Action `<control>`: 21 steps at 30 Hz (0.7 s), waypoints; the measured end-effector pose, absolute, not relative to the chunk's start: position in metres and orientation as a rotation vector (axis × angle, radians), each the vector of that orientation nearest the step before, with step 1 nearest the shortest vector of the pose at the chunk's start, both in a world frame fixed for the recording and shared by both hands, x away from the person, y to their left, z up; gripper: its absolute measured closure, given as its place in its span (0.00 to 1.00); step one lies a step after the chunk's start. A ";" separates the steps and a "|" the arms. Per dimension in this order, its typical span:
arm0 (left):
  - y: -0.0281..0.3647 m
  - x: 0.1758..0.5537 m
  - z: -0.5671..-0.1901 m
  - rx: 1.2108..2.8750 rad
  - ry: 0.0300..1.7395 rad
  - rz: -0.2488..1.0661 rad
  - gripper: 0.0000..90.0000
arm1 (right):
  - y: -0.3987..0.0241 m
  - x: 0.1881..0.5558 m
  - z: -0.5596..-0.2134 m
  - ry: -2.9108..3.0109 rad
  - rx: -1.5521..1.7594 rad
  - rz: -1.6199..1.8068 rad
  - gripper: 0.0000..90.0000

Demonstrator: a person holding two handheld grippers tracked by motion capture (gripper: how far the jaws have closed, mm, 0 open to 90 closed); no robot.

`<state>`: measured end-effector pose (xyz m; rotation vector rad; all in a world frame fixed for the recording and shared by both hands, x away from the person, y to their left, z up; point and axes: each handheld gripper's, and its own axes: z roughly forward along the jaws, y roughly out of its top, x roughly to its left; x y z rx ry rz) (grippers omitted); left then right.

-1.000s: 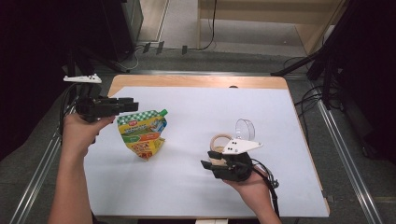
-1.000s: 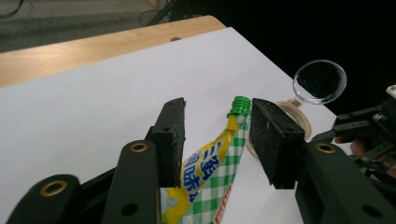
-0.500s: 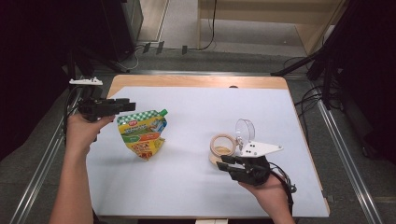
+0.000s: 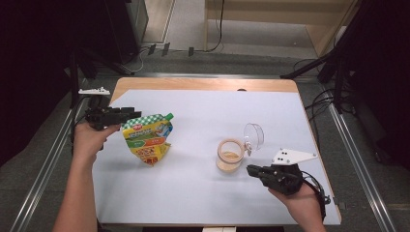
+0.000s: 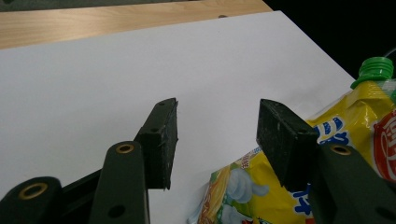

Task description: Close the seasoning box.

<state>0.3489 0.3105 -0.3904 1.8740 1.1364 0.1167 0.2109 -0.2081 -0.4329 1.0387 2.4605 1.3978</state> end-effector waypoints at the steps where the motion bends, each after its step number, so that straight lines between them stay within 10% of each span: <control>1: 0.311 0.349 -0.391 1.873 1.134 0.117 0.54 | -0.211 0.212 -0.435 2.457 1.051 1.400 1.00; 21: 0.321 0.345 -0.413 1.882 1.181 0.151 0.54 | -0.249 0.259 -0.441 2.336 1.243 1.344 1.00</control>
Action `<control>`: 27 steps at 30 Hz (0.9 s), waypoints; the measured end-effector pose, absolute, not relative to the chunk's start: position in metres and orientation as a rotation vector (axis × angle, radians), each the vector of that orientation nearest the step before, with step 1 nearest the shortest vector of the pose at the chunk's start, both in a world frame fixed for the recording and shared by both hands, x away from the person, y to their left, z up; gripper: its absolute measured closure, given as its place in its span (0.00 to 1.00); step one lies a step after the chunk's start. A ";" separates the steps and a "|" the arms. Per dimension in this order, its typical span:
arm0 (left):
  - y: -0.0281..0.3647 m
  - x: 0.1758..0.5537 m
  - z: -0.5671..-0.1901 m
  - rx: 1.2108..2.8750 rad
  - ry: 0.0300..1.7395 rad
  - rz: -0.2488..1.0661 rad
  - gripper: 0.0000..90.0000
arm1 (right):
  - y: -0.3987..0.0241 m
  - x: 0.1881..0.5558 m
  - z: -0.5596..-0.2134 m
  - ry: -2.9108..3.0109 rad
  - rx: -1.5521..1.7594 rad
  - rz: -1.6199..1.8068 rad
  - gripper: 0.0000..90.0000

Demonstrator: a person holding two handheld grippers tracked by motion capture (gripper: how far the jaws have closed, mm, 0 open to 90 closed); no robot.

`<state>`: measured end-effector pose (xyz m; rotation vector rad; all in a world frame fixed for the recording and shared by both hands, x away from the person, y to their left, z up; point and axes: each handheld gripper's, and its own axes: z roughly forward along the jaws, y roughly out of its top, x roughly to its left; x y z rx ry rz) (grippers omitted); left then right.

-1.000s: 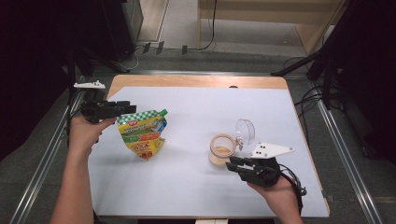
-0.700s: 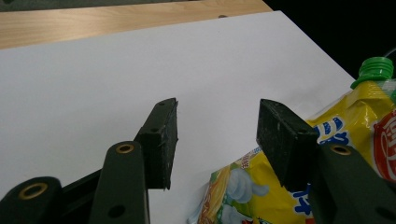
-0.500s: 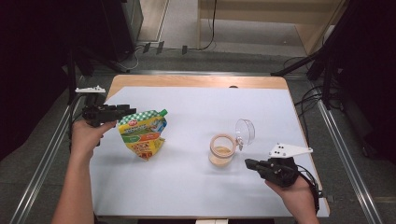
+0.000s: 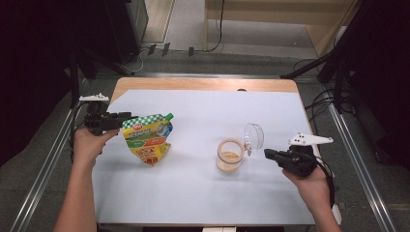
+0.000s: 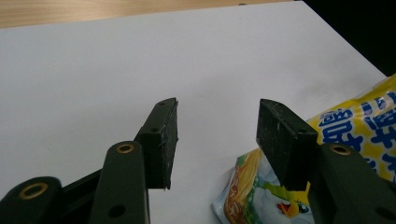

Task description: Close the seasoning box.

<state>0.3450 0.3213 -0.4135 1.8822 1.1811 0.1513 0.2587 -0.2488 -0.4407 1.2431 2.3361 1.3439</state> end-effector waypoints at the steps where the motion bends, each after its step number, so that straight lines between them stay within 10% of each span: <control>1: 0.321 0.344 -0.415 1.887 1.184 0.150 0.54 | -0.248 0.263 -0.440 2.331 1.248 1.350 1.00; 27: 0.319 0.333 -0.436 1.889 1.228 0.194 0.53 | -0.218 0.280 -0.434 2.312 1.144 1.505 0.98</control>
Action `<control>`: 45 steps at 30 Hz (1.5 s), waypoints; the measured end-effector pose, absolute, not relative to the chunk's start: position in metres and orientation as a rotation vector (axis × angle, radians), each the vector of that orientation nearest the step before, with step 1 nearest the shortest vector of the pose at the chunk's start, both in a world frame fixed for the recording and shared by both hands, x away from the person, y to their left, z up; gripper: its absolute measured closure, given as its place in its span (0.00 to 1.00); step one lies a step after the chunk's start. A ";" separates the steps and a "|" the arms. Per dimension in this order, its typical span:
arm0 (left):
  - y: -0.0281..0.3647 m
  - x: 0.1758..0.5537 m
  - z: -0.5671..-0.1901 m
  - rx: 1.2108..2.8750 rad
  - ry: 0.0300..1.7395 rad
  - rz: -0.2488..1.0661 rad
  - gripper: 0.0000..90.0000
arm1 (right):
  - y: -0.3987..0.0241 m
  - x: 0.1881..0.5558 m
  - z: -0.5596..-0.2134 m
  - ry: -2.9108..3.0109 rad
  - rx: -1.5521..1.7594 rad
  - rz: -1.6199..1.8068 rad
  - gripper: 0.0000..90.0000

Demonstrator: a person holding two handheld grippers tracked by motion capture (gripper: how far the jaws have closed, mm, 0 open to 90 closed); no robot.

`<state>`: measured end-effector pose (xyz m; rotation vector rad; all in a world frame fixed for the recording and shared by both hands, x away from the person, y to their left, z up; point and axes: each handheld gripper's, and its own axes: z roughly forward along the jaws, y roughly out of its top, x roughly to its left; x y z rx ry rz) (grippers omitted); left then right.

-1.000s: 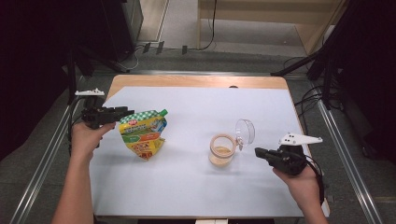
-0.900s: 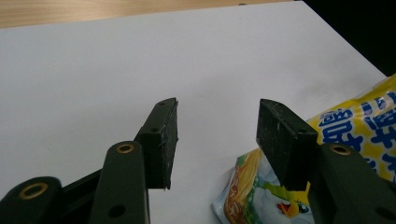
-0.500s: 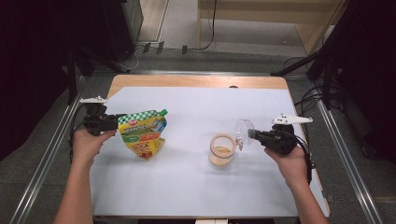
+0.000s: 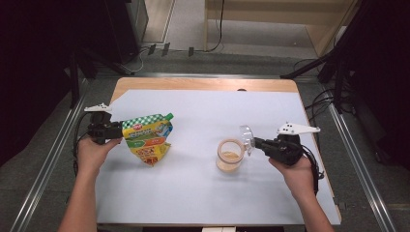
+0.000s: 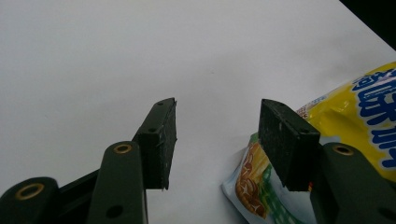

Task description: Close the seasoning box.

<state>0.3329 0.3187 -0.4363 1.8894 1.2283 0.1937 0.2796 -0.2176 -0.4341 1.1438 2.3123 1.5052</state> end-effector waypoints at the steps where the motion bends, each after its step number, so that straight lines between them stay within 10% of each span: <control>1: 0.319 0.333 -0.436 1.889 1.224 0.196 0.53 | -0.216 0.279 -0.434 2.314 1.131 1.510 0.98; 27: 0.312 0.329 -0.437 1.914 1.201 0.208 0.52 | -0.244 0.280 -0.449 2.206 1.073 1.469 0.43; 45: 0.308 0.328 -0.442 1.933 1.194 0.188 0.52 | -0.275 0.296 -0.484 2.211 1.126 1.396 0.29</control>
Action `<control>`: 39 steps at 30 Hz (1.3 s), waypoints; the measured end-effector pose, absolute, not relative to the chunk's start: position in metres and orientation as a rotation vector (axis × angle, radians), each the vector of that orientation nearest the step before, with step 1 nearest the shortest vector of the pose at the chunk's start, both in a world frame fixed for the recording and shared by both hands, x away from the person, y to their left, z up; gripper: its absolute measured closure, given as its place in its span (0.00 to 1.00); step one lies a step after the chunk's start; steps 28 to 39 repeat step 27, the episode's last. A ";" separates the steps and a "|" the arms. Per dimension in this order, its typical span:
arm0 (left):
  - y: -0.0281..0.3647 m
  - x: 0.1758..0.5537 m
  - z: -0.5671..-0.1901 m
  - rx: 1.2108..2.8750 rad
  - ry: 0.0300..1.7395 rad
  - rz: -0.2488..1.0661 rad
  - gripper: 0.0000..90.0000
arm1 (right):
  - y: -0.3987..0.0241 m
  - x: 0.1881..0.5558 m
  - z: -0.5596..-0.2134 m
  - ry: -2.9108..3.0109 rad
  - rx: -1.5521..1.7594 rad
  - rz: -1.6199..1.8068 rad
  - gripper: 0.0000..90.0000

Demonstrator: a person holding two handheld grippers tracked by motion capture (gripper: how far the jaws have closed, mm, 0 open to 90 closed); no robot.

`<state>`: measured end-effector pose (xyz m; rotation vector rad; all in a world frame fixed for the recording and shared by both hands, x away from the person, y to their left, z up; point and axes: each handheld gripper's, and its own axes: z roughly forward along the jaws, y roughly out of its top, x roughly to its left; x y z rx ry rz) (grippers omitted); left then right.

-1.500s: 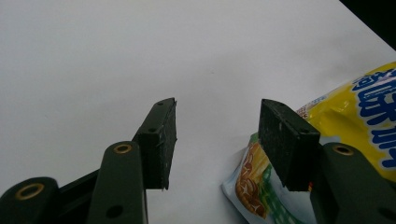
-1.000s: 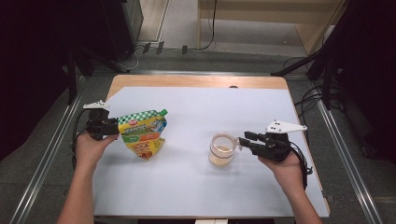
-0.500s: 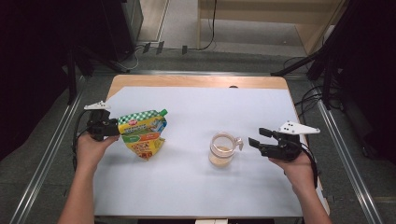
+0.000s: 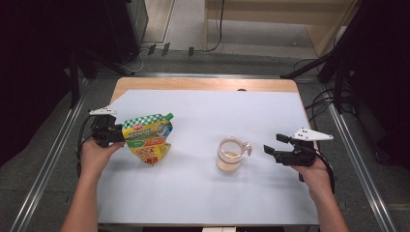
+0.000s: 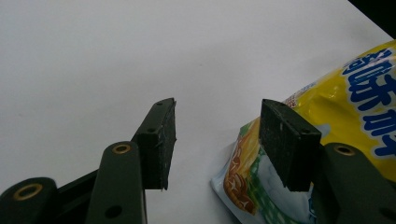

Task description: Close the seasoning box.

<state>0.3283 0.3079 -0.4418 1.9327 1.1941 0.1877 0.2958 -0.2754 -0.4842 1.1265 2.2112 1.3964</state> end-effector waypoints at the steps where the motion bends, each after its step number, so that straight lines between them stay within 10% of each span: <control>1: 0.308 0.328 -0.442 1.931 1.193 0.188 0.52 | -0.276 0.296 -0.485 2.211 1.133 1.390 0.29; 39: 0.310 0.331 -0.450 1.931 1.186 0.205 0.51 | -0.284 0.302 -0.501 2.206 1.274 1.297 0.29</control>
